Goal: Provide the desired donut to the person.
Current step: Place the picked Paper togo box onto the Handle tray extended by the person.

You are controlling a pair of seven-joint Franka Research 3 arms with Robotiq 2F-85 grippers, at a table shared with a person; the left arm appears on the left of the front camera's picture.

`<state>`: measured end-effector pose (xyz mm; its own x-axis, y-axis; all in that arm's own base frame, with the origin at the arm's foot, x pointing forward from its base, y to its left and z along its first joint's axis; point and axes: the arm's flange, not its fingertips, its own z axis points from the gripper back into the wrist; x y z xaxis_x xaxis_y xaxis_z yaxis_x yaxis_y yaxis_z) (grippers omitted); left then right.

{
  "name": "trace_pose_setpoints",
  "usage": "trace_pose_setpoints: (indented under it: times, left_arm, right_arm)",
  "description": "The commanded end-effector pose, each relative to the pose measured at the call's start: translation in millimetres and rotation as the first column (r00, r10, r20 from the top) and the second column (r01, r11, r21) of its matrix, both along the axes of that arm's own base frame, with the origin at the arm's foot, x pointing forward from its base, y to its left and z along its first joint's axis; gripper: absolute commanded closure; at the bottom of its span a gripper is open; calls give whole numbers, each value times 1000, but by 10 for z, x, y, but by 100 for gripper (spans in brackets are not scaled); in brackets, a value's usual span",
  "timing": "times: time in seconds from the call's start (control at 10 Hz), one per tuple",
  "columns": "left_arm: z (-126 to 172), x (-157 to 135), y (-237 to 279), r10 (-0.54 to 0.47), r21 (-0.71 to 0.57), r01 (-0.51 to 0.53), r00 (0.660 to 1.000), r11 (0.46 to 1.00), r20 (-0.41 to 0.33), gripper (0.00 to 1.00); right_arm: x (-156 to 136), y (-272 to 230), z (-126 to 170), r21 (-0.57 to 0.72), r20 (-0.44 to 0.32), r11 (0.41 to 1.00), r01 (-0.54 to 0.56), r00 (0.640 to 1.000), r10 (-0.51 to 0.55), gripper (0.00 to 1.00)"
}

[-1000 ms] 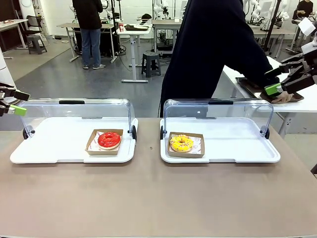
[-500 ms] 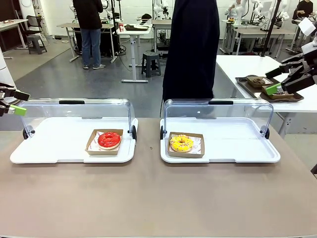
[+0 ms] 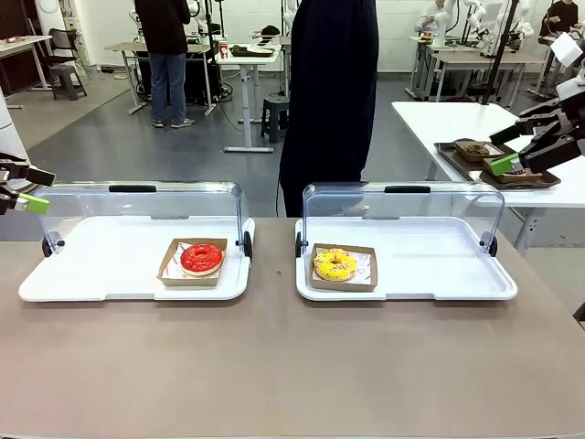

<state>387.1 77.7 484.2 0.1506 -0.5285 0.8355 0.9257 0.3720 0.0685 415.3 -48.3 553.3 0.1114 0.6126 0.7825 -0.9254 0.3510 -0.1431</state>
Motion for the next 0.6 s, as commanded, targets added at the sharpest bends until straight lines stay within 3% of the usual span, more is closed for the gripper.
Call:
trace_pose_setpoints:
  times: [0.0, 0.5]
  left_arm:
    - [-2, -7, 2, -2, -6, 2, 1000, 1000, 2, 0]
    - [-2, -7, 2, -2, -6, 2, 1000, 1000, 2, 0]
  right_arm:
    - [-5, -5, -9, 9, -2, 1000, -7, 1000, 7, 0]
    - [-5, -5, -9, 9, -2, 1000, -7, 1000, 7, 0]
